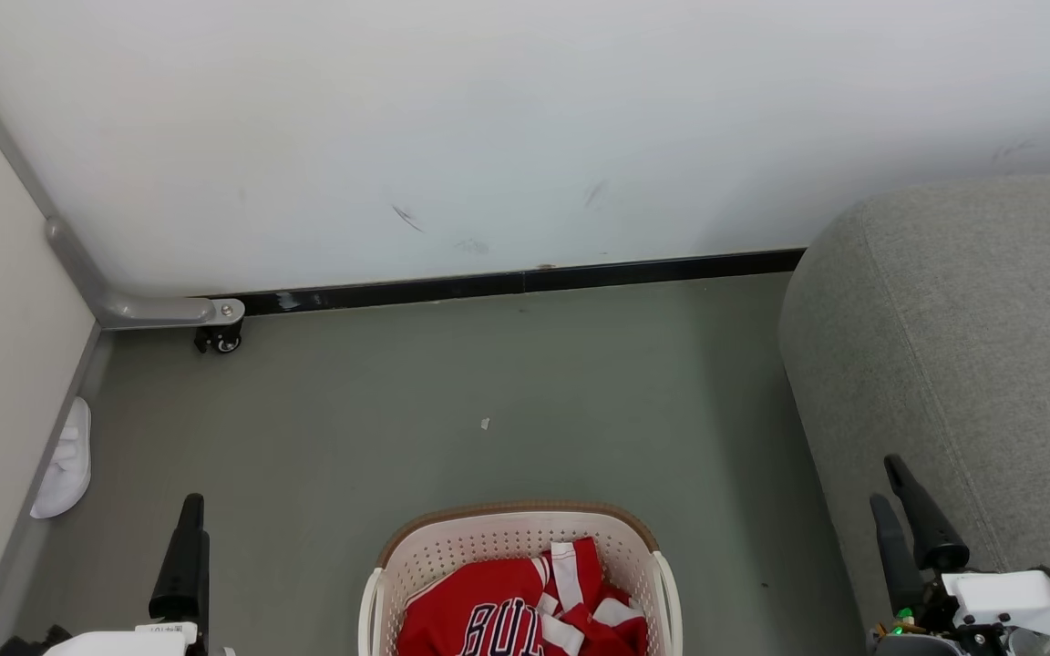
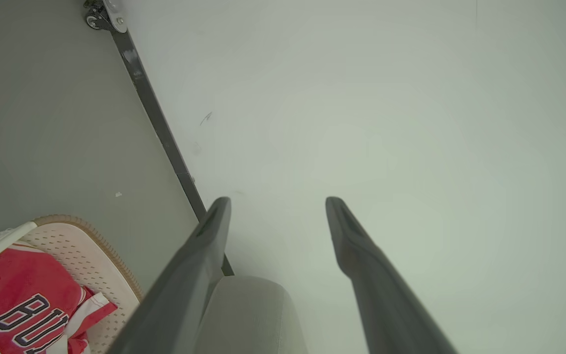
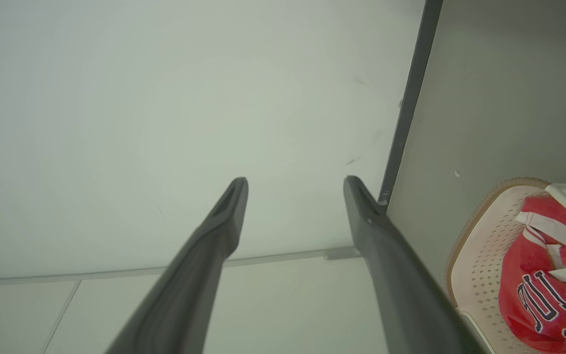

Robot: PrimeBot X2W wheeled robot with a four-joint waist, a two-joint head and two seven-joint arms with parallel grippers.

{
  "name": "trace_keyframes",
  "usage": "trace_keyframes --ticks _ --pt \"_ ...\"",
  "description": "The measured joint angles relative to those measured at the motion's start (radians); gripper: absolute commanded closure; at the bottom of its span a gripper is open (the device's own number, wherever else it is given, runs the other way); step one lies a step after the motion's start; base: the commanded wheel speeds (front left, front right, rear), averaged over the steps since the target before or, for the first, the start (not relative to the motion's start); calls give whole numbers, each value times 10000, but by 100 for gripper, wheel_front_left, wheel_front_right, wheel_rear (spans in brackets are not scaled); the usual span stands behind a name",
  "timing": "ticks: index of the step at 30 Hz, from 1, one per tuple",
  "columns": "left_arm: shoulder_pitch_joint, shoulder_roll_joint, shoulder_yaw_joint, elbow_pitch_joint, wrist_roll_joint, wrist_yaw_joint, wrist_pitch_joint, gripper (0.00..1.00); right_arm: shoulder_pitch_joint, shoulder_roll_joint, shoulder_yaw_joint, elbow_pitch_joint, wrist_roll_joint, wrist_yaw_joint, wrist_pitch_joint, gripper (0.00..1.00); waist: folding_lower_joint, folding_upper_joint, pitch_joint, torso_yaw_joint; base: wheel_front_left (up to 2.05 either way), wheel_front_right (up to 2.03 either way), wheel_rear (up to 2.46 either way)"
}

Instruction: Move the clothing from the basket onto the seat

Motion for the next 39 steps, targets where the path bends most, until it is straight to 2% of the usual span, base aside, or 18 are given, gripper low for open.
trace_keyframes --ticks 6,14,20,24,32,39 --pt "-3 157 -90 -203 420 0 -251 0 -50 -182 142 -163 -489 0 -261 0 39 0 -41 9 0 0 0" --pt "-4 295 -291 -431 1097 0 -564 0 -211 -318 399 -399 -1208 2 -525 0 49 0 -55 24 0 0 0" --pt "-4 499 -437 -516 1616 0 -775 0 -212 -456 587 -456 -1766 2 -702 0 19 0 -37 37 0 0 0" --pt "-3 571 -548 -533 2128 -2 -907 0 -215 -571 744 -489 -2334 2 -807 0 -18 0 -2 43 0 0 0" --pt "-3 1034 -918 -619 3695 -2 -1212 0 -382 -660 876 -598 -3463 4 -1080 0 -83 0 98 47 0 0 0" --pt "-4 1020 -1007 -782 5062 -19 -1415 0 -598 -859 1039 -765 -4890 10 -1235 0 -107 0 184 52 0 0 0"
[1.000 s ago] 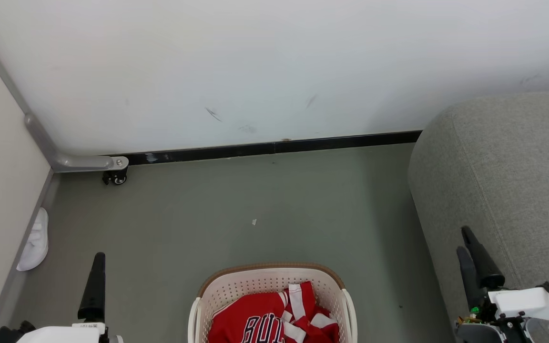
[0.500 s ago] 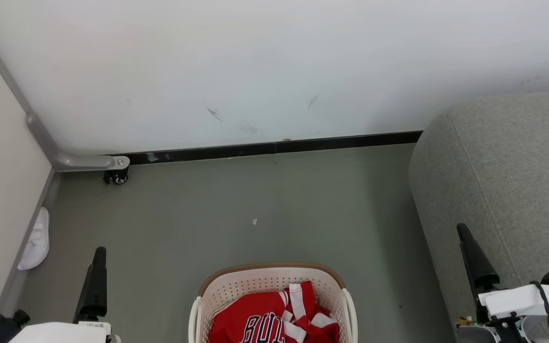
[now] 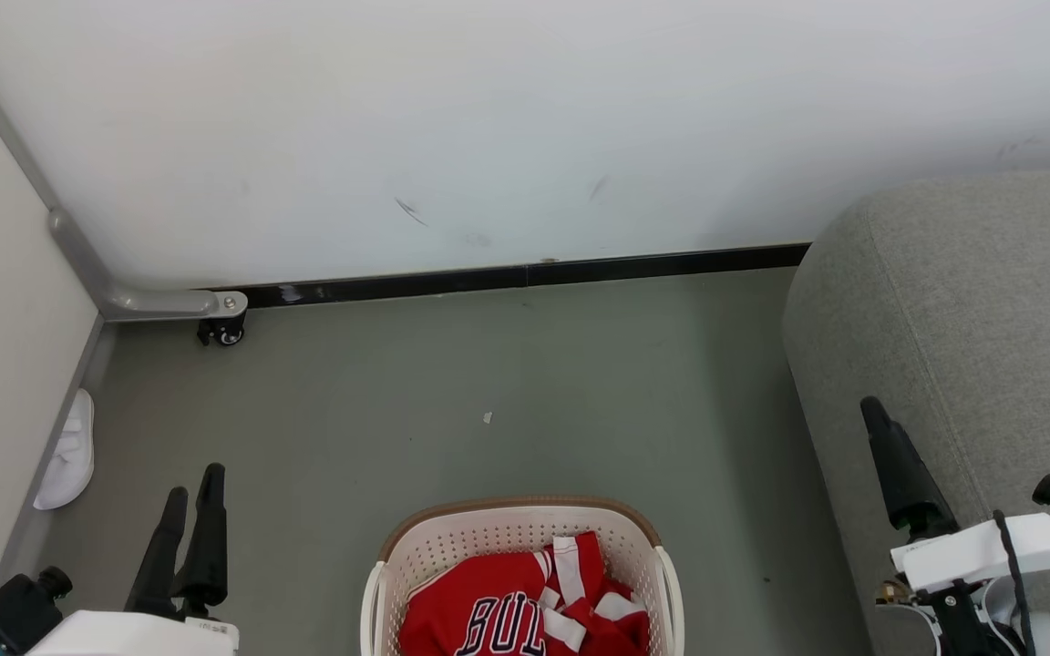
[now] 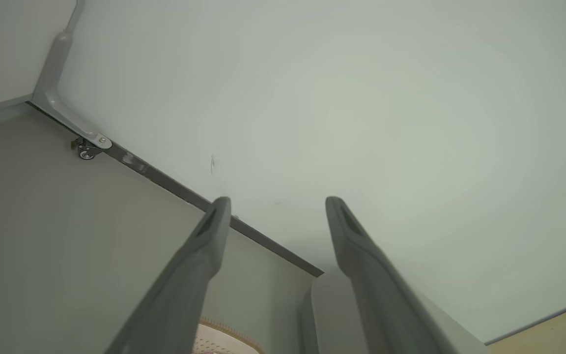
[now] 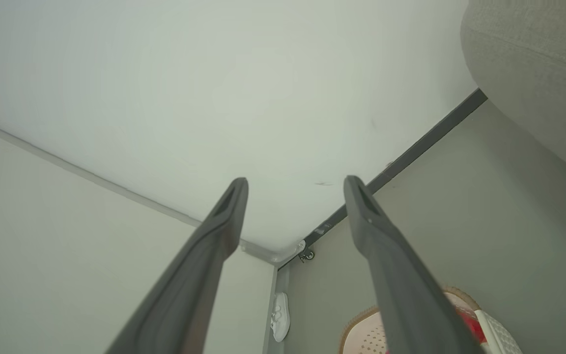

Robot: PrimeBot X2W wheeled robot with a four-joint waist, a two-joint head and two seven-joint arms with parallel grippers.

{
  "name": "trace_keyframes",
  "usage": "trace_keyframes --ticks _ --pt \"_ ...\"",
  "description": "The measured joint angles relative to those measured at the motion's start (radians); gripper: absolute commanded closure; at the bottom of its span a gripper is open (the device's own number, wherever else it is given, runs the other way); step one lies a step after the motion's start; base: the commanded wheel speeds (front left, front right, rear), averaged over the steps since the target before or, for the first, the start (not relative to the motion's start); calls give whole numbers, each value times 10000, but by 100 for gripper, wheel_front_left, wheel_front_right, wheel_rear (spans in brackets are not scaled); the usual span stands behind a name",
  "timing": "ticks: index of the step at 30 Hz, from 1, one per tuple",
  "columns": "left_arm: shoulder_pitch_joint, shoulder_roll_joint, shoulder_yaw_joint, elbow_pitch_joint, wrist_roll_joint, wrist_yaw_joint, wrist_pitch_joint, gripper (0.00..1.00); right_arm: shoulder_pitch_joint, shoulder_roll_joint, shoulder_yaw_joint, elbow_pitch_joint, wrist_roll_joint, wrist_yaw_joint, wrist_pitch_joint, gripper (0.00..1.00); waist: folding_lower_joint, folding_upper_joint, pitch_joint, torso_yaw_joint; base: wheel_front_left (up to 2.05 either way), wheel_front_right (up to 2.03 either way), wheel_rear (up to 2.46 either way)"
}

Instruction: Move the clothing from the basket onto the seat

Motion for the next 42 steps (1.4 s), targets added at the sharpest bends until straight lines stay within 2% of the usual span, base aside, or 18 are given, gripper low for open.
trace_keyframes --ticks 12,29,42 --pt "-2 23 71 -171 2744 4 -422 0 -28 -153 318 -12 -2266 0 -412 0 -9 0 62 -5 0 0 0" --pt "-1 10 -12 -65 6215 445 -999 0 -227 -311 556 217 -6617 4 -961 0 -11 0 25 -95 0 0 0" --pt "-1 -222 77 272 6715 506 -1035 0 -220 44 253 368 -7503 4 -970 0 -13 0 6 -120 0 0 0"
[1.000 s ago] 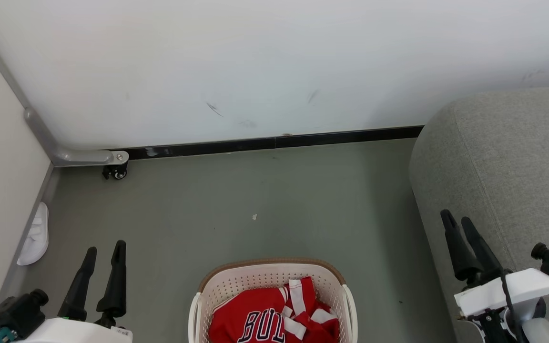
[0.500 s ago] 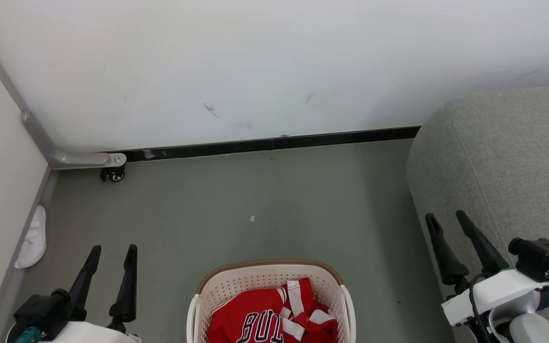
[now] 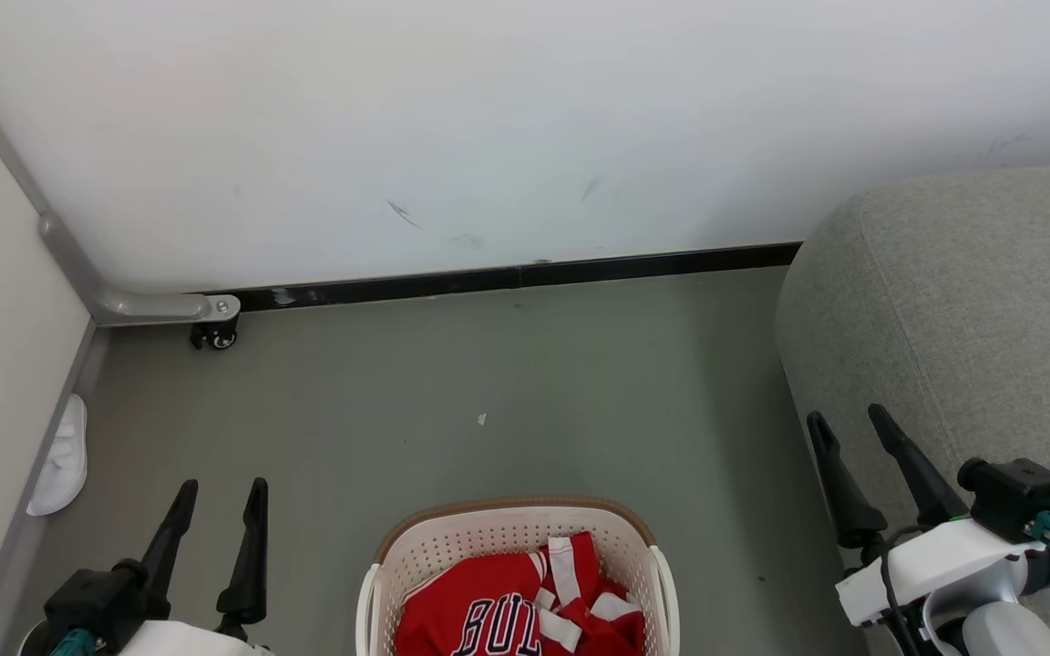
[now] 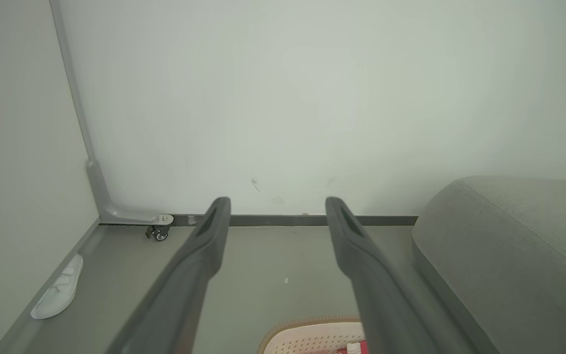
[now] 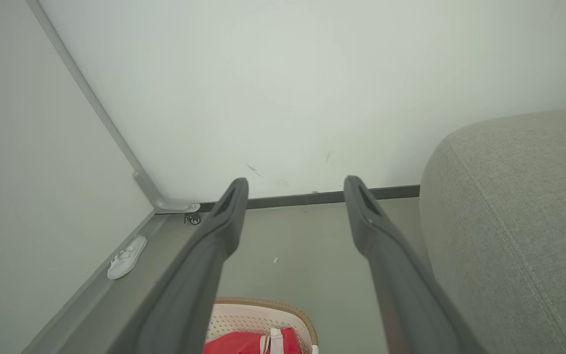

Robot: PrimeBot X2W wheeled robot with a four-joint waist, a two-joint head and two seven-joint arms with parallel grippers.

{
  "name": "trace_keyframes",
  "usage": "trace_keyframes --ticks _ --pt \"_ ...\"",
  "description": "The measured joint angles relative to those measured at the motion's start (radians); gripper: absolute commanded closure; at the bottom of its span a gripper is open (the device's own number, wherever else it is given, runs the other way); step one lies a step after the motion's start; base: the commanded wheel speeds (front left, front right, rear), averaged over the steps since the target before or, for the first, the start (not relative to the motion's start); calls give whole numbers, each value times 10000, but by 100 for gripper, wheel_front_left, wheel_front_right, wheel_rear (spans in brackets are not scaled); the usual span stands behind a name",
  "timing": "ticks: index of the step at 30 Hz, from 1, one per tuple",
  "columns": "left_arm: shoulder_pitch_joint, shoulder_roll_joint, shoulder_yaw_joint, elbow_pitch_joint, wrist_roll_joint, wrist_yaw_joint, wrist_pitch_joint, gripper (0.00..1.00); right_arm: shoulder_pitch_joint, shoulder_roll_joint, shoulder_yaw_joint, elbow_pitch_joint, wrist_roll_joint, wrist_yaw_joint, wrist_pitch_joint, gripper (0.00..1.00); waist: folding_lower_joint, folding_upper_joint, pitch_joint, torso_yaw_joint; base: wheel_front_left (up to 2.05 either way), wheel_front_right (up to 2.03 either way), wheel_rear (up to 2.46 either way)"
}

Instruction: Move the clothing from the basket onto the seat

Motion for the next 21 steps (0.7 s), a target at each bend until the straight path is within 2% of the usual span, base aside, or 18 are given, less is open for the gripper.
trace_keyframes --ticks 21 --pt "-39 -324 347 -10 144 -8 -2 0 -1 318 -205 161 -336 0 0 0 -1 0 53 27 0 0 0"
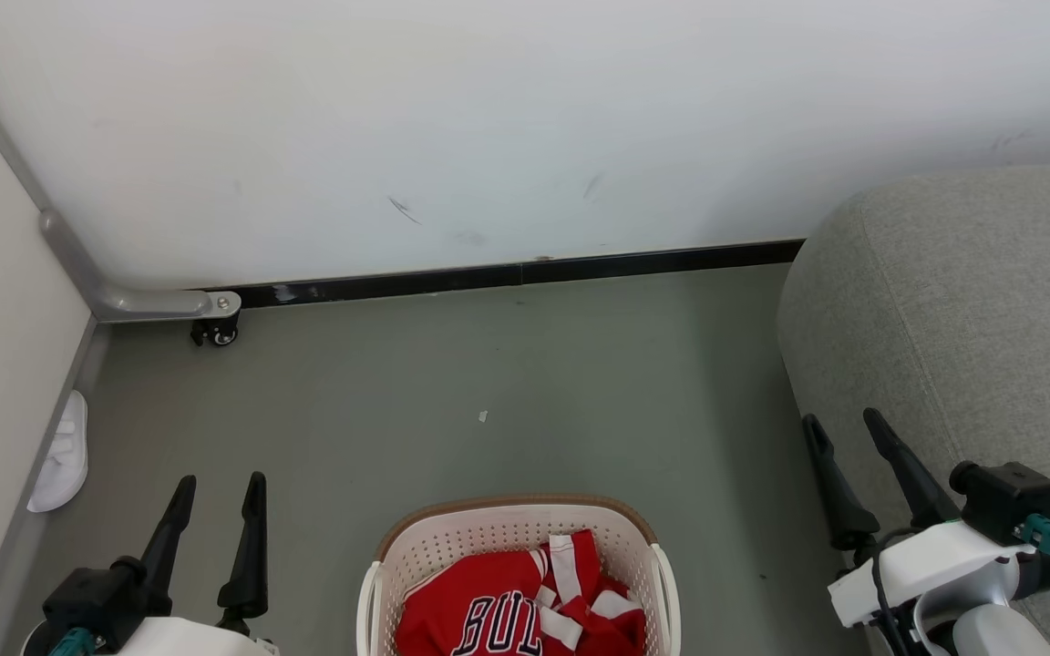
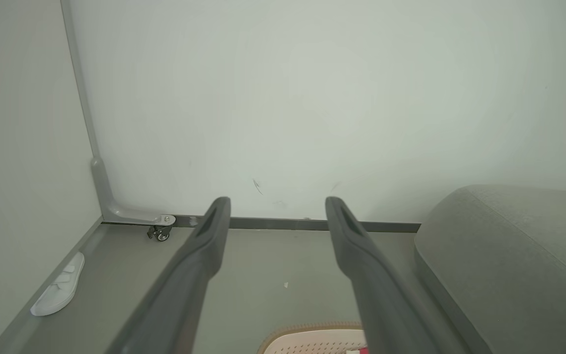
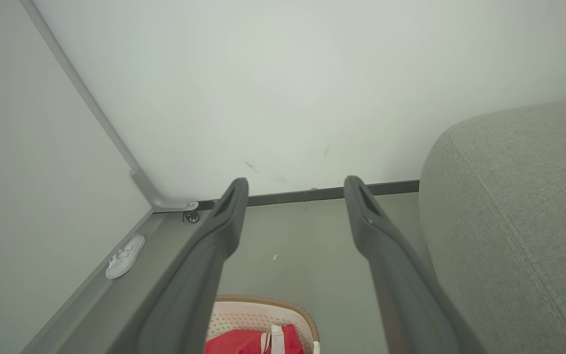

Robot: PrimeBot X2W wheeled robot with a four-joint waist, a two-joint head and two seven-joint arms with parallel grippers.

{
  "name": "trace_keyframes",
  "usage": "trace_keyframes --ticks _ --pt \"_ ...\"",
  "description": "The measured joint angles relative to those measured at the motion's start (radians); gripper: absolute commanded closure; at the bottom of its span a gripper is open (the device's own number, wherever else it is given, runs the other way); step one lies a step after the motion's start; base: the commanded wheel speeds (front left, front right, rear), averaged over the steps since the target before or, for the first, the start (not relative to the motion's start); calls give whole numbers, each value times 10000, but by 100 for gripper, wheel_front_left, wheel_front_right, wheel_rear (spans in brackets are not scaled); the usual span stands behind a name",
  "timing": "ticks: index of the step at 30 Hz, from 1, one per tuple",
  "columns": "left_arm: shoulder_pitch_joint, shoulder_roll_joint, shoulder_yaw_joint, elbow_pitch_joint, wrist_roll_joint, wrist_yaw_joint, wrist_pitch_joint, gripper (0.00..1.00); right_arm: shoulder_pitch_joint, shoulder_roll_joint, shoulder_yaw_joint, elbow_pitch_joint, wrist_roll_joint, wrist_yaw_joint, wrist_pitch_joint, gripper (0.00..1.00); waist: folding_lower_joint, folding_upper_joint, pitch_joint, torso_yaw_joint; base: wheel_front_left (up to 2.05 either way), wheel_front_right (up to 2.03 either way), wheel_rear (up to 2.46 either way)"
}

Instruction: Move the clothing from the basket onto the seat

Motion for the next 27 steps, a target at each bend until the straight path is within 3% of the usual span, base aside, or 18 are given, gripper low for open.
trace_keyframes --ticks 27 --pt "-156 -94 119 79 58 -213 0 0 -1 203 -67 -4 -222 2 0 0 -1 0 356 -156 0 0 0"
